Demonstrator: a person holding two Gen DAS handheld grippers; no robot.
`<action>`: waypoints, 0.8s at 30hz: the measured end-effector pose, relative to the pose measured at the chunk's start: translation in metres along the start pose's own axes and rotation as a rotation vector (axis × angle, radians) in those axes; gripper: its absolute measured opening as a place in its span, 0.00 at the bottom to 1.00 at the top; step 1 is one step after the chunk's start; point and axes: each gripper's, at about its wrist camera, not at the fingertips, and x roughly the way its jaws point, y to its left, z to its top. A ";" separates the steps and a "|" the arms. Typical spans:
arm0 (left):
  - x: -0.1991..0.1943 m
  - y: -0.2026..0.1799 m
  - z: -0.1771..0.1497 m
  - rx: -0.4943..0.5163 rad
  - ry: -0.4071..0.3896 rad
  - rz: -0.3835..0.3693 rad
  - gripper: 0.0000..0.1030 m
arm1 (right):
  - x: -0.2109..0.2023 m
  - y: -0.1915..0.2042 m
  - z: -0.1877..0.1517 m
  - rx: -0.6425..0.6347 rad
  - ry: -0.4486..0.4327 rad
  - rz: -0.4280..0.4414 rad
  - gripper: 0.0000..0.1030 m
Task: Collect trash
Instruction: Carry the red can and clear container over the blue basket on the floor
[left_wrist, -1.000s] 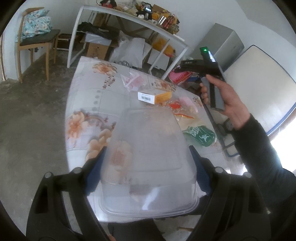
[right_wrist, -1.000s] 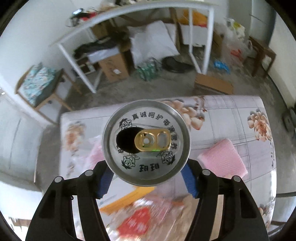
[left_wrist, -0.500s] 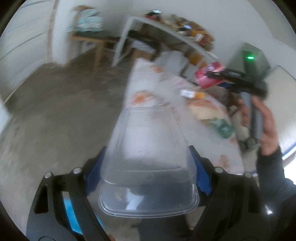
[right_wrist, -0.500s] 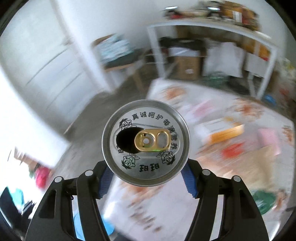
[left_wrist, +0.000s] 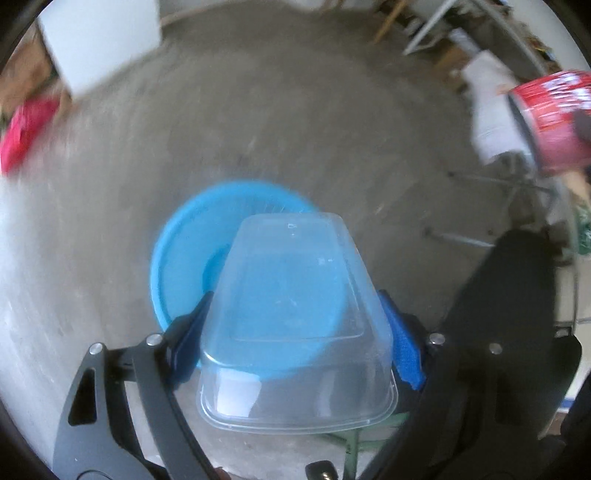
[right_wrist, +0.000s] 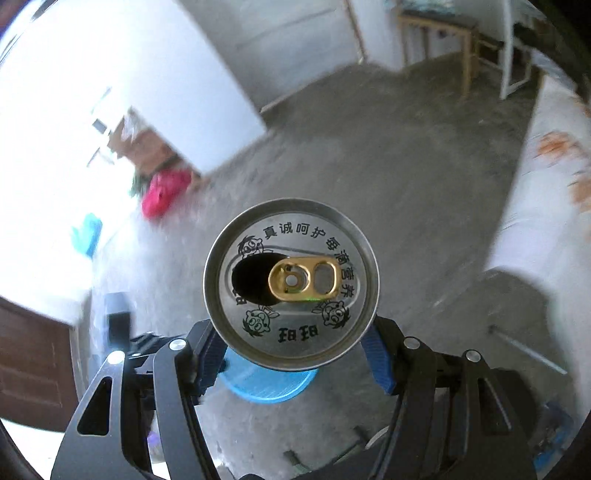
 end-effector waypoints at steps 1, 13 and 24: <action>0.016 0.005 -0.003 -0.014 0.018 0.011 0.78 | 0.017 0.011 -0.009 -0.012 0.027 0.002 0.61; 0.164 0.032 -0.007 -0.009 0.170 0.121 0.78 | 0.149 0.028 -0.043 -0.063 0.269 -0.012 0.62; 0.176 0.054 -0.011 -0.024 0.195 0.156 0.86 | 0.192 0.020 -0.049 -0.064 0.331 -0.056 0.62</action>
